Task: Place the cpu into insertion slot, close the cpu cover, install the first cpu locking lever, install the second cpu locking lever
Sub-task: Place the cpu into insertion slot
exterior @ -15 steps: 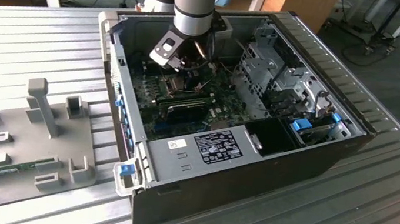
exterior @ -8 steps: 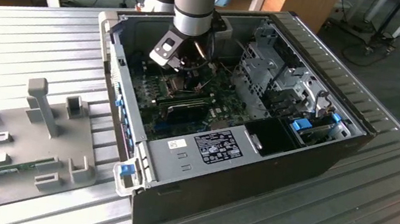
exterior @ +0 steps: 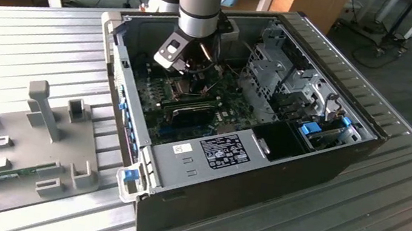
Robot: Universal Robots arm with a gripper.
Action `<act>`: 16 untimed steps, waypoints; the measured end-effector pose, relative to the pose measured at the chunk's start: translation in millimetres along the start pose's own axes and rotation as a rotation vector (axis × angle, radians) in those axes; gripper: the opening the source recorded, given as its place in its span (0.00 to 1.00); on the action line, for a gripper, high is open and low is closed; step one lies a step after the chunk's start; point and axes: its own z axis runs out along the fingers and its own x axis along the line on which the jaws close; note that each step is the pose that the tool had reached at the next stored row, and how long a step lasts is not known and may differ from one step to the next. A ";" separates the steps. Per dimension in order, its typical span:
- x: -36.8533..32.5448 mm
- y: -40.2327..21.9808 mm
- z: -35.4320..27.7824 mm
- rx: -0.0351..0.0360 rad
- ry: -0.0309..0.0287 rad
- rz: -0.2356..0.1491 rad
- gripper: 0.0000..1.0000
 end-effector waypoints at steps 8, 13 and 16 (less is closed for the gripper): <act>-0.2 -0.2 0.7 0.0002 -0.0003 0.000 0.54; -0.4 -0.3 0.8 0.0004 -0.0007 0.000 0.54; -0.4 -0.3 0.8 0.0004 -0.0007 0.000 0.54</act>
